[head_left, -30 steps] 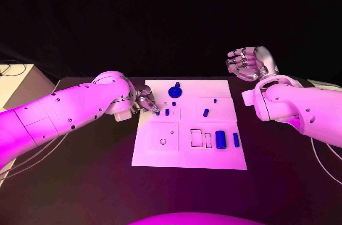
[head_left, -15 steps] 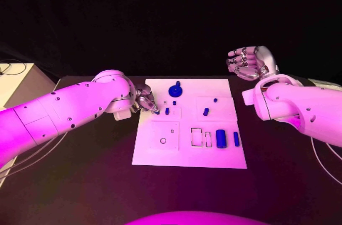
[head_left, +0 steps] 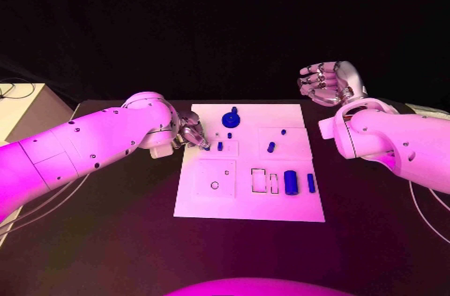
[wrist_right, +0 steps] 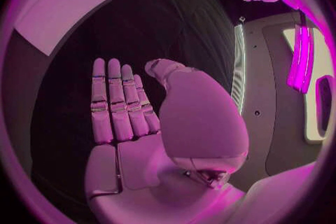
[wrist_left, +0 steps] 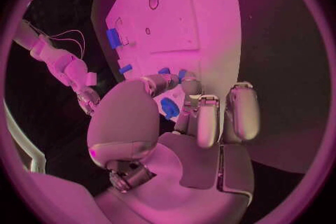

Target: Assemble the parts on the task board

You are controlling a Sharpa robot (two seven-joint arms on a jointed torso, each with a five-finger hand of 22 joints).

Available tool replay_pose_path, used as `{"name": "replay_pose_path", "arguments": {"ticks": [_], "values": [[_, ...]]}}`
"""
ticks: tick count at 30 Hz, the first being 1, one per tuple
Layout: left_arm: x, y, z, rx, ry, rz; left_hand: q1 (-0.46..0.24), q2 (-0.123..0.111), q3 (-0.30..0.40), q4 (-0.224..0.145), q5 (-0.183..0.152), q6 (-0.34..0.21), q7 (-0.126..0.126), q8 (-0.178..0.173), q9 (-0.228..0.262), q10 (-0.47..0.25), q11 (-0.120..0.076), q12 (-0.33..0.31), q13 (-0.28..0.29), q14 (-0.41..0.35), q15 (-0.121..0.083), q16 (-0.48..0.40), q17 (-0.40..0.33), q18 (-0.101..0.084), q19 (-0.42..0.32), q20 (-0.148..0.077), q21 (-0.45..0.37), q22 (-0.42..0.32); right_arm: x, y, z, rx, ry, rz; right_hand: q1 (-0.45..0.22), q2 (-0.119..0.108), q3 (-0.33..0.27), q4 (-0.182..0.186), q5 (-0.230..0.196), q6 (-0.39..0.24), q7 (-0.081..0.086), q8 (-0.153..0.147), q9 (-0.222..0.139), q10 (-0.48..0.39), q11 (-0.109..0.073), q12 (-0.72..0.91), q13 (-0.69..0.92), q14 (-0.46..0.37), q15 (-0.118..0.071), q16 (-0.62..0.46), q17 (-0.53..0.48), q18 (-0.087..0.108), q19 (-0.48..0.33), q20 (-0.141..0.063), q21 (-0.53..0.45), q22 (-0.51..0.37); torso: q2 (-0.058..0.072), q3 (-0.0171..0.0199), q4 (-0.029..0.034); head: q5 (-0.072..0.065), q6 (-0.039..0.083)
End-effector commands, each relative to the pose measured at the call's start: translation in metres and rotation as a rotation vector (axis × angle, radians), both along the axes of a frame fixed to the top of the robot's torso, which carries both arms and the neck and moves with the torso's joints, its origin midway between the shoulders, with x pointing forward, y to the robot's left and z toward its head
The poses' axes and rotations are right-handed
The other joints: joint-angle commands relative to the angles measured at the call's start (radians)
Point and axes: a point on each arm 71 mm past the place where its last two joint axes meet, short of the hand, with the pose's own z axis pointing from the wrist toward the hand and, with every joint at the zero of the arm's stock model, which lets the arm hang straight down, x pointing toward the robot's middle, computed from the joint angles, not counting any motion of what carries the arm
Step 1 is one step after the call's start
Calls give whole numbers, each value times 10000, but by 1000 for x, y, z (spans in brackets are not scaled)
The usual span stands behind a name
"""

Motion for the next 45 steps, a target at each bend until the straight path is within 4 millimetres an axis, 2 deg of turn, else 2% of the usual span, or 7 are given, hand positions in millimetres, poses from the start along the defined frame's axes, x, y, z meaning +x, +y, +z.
{"name": "replay_pose_path", "arguments": {"ticks": [1,13,38,42,45], "values": [[0,-2,-2,53,114,-132,-36,103,1915,-1852,30,74,18,36,-8,15,-4,12,-9,862,-94,43,2091,-82,53,-22,26,116,0,2,0,-25,21,191,-122,19,-4,-70,16,-27,134,-26,-16,-8,74,-53,-18,-28,70,-37,-18,47,-63,5,-67,-25,13,4,-2,-7,-18],[0,-5,-8,163,344,-242,-50,108,1930,-1855,26,78,17,39,-14,27,-4,16,4,865,-95,47,2099,-81,48,-27,23,112,-1,3,-1,-41,79,236,-139,4,-19,-84,19,-60,151,-65,-27,-32,89,-78,-61,-37,86,-82,-66,47,-83,20,-67,-105,8,8,-12,-20,-88],[0,-12,-18,392,688,-433,-187,56,1835,-1827,-29,56,25,13,-65,36,4,-8,-42,865,-87,48,2101,-80,31,-31,14,105,-2,5,-1,-60,141,305,-151,-11,-36,-106,39,-100,173,-111,-41,-66,113,-108,-94,-56,107,-140,-125,46,-112,41,-67,-203,6,3,-3,-79,-157],[0,-11,-20,515,731,-457,-386,-17,1105,-1728,-191,-43,-48,-6,-161,-20,-16,-107,-202,838,-100,12,2036,-61,-52,-16,-77,14,-2,5,-1,-56,150,299,-166,-9,-43,-102,40,-110,181,-123,-44,-75,121,-116,-99,-61,116,-157,-142,46,-122,48,-68,-233,4,2,3,-89,-171],[1,-10,-21,617,736,-474,-403,-18,848,-1688,-197,-65,-73,-15,-215,-45,-48,-124,-223,833,-114,5,2024,-58,-59,-28,-95,2,-2,5,-1,-55,154,293,-173,-8,-47,-100,39,-113,184,-128,-45,-79,124,-118,-100,-63,118,-162,-148,45,-125,50,-68,-243,0,-1,4,-95,-186]]}}
